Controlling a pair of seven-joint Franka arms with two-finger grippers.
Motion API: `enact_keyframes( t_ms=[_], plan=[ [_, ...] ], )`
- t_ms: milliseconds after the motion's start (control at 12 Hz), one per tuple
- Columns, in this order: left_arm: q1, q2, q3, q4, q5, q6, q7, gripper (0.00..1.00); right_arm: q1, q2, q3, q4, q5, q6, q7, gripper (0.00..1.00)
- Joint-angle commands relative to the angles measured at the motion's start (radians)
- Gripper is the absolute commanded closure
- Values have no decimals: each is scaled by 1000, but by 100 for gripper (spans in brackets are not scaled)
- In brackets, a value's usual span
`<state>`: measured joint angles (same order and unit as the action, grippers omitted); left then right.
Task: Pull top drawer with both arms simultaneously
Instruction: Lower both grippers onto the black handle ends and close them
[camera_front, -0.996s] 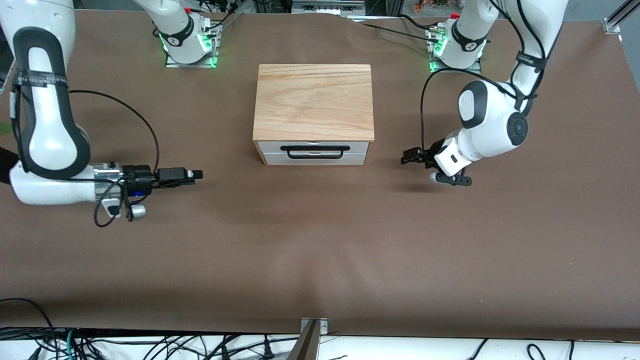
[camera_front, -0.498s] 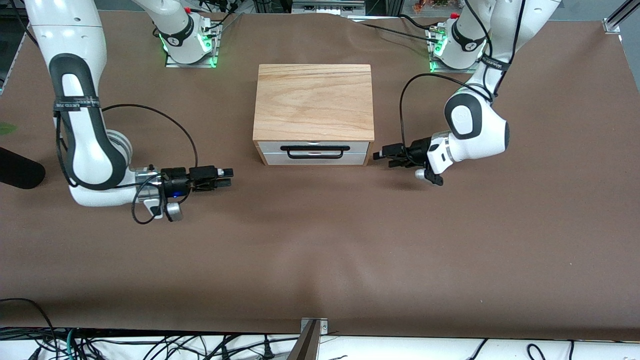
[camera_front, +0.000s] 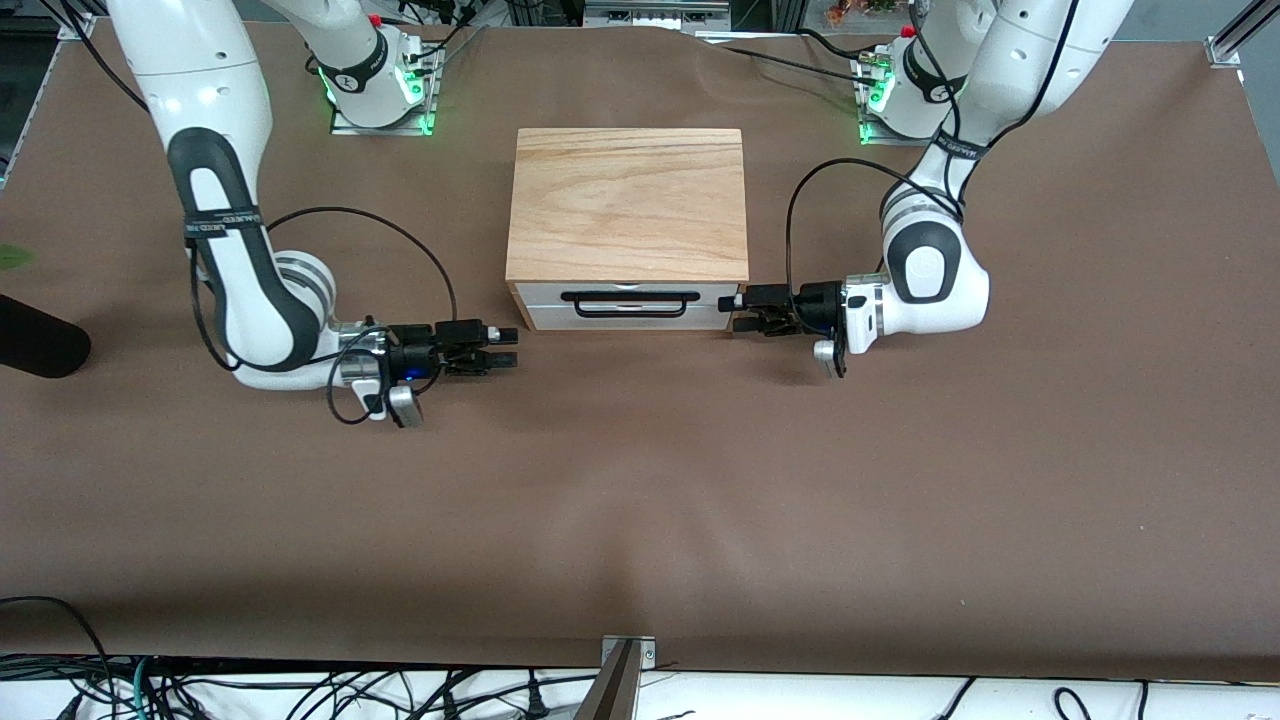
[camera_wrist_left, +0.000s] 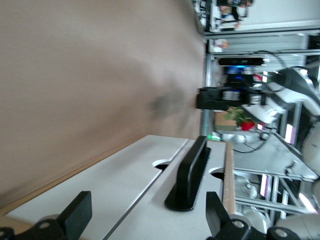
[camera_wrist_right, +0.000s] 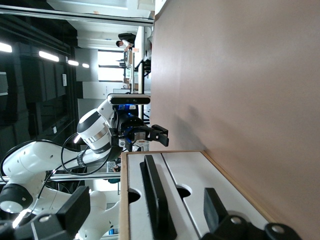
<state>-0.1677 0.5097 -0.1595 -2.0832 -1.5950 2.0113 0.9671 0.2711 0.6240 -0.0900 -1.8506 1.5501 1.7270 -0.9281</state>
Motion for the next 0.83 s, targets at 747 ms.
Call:
enact_keyframes(
  t_ms=[747],
  plan=[
    [-32, 130, -55, 87, -281, -112, 284, 40, 129, 2, 6, -96, 134, 16, -146, 0]
  ],
)
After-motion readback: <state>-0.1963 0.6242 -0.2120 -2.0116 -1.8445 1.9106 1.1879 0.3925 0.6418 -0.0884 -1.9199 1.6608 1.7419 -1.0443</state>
